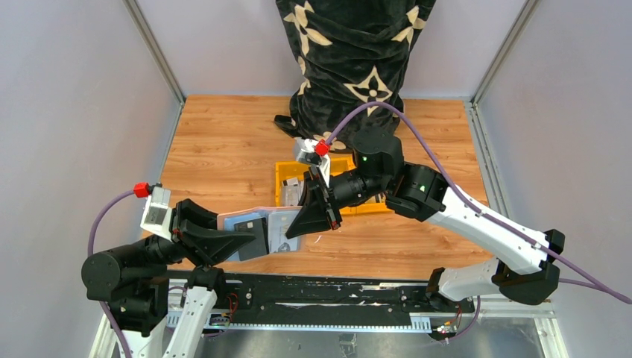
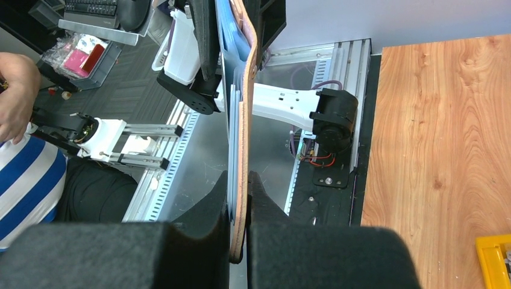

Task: Take the credit cards out of the card holder
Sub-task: Remove the credit card from the card holder.

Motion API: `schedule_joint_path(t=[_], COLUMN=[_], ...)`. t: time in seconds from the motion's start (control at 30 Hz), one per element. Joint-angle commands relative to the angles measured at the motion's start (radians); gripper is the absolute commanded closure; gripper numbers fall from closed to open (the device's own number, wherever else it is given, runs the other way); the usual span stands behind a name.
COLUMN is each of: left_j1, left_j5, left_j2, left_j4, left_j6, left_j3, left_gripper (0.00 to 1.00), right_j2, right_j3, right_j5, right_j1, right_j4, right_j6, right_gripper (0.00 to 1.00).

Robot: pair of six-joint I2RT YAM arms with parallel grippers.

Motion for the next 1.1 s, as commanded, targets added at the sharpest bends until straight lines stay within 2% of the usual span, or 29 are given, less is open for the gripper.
schedule_joint_path(t=[0.0,0.17,0.23,0.33,0.43,0.47,0.63,0.7,0.8,0.93,1.0,1.07], left_j1=[-0.004,-0.004,-0.004,-0.004,-0.004,-0.004,-0.004,-0.004,-0.004,-0.004,-0.004,-0.004], left_j5=[0.064,0.081,0.069,0.032,0.032,0.034,-0.025,-0.063,-0.119,-0.209,-0.273,-0.315], left_j2=[-0.007,-0.015,-0.017,-0.012,0.000,0.001,-0.001,0.004,0.014,0.010,0.006,0.002], left_j4=[0.013,-0.010,-0.010,-0.036,-0.082,-0.084,-0.129,-0.169,-0.227,-0.238,-0.253,-0.256], left_j6=[-0.039,-0.045,-0.032,0.004,0.024,0.024,0.041,0.069,0.095,0.108,0.122,0.131], left_j3=[0.005,-0.011,-0.014,-0.006,0.009,0.006,-0.010,-0.016,-0.029,-0.045,-0.043,-0.043], left_gripper=[0.68,0.63,0.69,0.84,0.86,0.88,0.97,1.00,1.00,1.00,1.00,1.00], right_j2=[-0.027,-0.030,-0.029,-0.030,-0.037,-0.041,-0.084,-0.117,-0.188,-0.268,-0.284,-0.283], right_j3=[-0.012,-0.016,-0.016,-0.019,-0.029,-0.033,-0.087,-0.104,-0.136,-0.198,-0.238,-0.292], right_j5=[-0.033,-0.036,-0.037,-0.038,-0.033,-0.030,0.060,0.117,0.207,0.300,0.303,0.249], right_j1=[-0.020,-0.026,-0.027,-0.027,-0.032,-0.035,-0.054,-0.074,-0.105,-0.109,-0.109,-0.107], right_j4=[0.057,0.063,0.064,0.063,0.064,0.066,0.111,0.126,0.154,0.231,0.273,0.403], right_j6=[0.015,0.021,0.023,0.021,0.017,0.017,0.000,0.001,0.006,0.053,0.115,0.195], right_gripper=[1.00,1.00,1.00,1.00,0.99,0.97,0.54,0.44,0.40,0.38,0.39,0.39])
